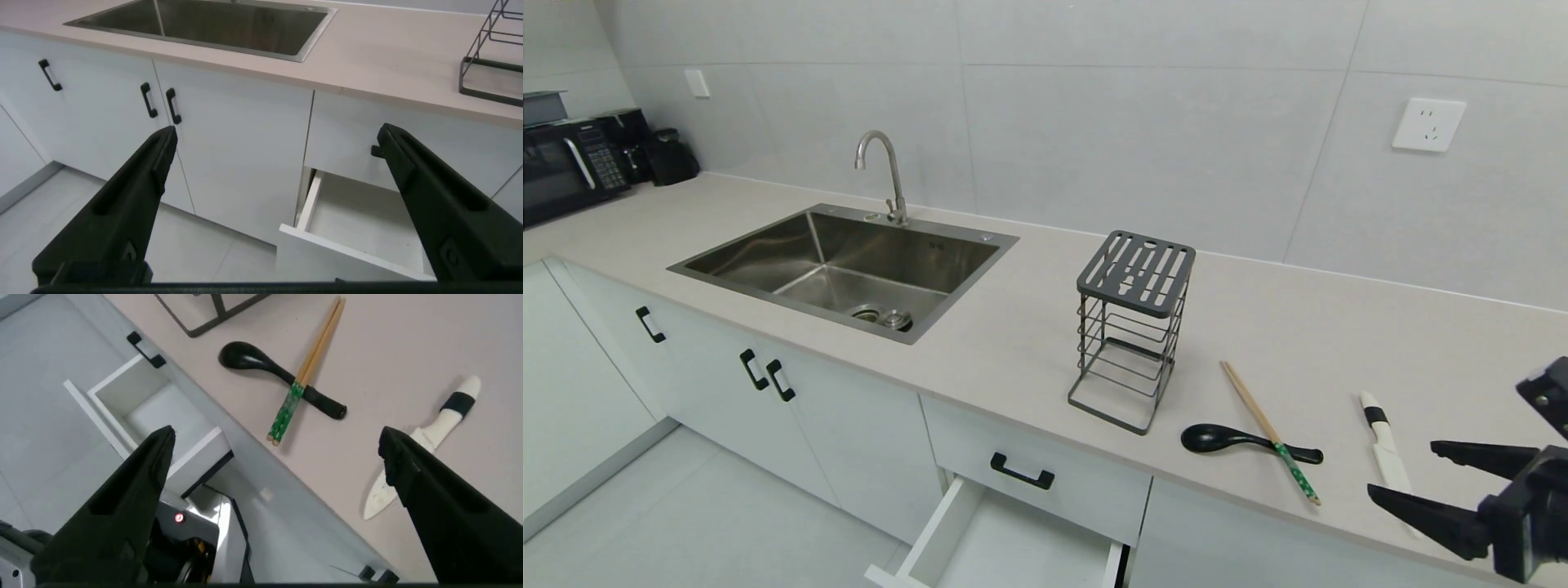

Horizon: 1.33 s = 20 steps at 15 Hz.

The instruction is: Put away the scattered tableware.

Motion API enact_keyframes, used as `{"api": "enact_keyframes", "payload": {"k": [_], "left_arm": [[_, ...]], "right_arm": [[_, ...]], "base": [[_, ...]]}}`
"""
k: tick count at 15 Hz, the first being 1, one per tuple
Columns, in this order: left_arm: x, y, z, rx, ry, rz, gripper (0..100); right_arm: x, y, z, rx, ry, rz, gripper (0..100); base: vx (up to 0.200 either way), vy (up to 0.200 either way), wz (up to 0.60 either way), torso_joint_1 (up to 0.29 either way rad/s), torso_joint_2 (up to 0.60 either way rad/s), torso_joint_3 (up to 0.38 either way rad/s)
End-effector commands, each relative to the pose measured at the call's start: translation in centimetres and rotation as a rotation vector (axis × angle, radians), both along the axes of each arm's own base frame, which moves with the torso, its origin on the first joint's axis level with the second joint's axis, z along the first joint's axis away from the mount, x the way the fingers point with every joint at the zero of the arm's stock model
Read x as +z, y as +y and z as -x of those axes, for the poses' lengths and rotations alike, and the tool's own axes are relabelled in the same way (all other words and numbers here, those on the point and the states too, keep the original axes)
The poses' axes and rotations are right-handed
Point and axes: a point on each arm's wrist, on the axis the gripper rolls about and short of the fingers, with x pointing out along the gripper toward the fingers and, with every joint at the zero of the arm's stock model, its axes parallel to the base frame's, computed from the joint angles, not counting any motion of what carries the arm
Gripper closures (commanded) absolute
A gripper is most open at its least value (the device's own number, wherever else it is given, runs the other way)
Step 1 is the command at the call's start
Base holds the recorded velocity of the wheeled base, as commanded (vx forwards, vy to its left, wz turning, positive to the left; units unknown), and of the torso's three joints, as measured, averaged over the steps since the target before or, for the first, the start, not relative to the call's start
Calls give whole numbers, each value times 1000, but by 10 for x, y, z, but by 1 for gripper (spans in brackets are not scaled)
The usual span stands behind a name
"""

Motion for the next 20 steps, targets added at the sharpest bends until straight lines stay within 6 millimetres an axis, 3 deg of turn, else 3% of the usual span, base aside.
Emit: {"api": "enact_keyframes", "payload": {"k": [1, 4, 10, 20], "left_arm": [[0, 0, 0, 0, 1, 0, 0], [0, 0, 0, 0, 1, 0, 0], [0, 0, 0, 0, 1, 0, 0], [0, 0, 0, 0, 1, 0, 0]], "right_arm": [[-18, 8, -19, 45, 126, 10, 0], [-25, 26, -33, 127, 186, 20, 0], [-27, 50, -62, 36, 276, -35, 0], [-60, 56, -79, -80, 386, 75, 0]], "base": [[0, 0, 0, 0, 0, 0], [0, 0, 0, 0, 0, 0], [0, 0, 0, 0, 0, 0], [0, 0, 0, 0, 0, 0]]}}
